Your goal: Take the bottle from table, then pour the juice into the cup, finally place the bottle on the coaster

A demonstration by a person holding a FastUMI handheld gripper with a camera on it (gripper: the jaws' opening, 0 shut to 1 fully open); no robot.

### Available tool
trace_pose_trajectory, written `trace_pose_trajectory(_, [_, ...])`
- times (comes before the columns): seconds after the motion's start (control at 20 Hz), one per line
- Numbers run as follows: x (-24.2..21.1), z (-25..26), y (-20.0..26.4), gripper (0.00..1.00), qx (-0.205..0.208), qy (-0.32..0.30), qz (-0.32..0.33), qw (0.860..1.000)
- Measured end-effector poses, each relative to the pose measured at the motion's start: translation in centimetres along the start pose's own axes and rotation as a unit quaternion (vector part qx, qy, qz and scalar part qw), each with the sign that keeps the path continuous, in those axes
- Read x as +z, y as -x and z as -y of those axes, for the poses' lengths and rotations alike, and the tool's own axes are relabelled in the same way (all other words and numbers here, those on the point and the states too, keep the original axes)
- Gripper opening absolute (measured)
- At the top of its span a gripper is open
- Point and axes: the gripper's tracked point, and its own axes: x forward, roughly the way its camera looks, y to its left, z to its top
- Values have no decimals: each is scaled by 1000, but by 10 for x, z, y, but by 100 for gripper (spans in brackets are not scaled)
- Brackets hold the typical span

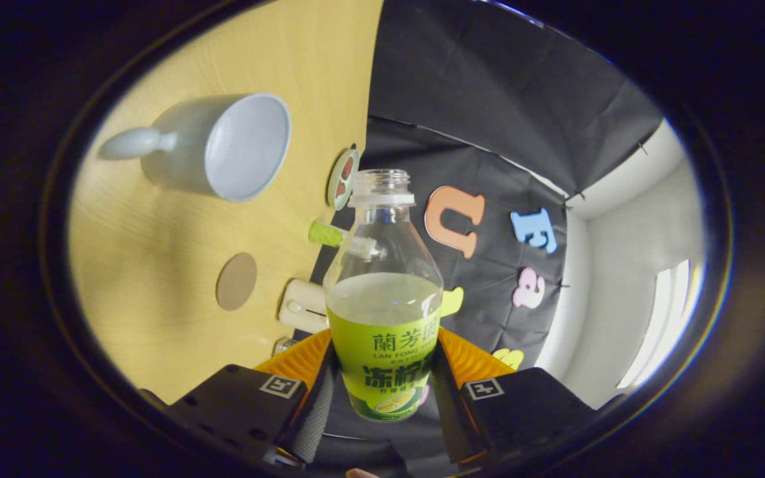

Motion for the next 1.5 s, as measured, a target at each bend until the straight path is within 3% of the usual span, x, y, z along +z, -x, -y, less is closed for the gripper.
trace_pose_trajectory(0.25, [-7,8,12,75,14,-151,4,988])
trace_pose_trajectory(0.5, [-19,29,7,75,30,-323,2,946])
trace_pose_trajectory(0.65, [-18,41,6,75,45,-423,11,905])
trace_pose_trajectory(0.95, [-15,64,-6,75,47,-557,44,828])
trace_pose_trajectory(1.25, [-15,55,-34,75,95,-679,63,725])
trace_pose_trajectory(1.4, [-11,40,-56,75,129,-710,53,690])
trace_pose_trajectory(1.5, [-7,20,-75,75,151,-719,39,678])
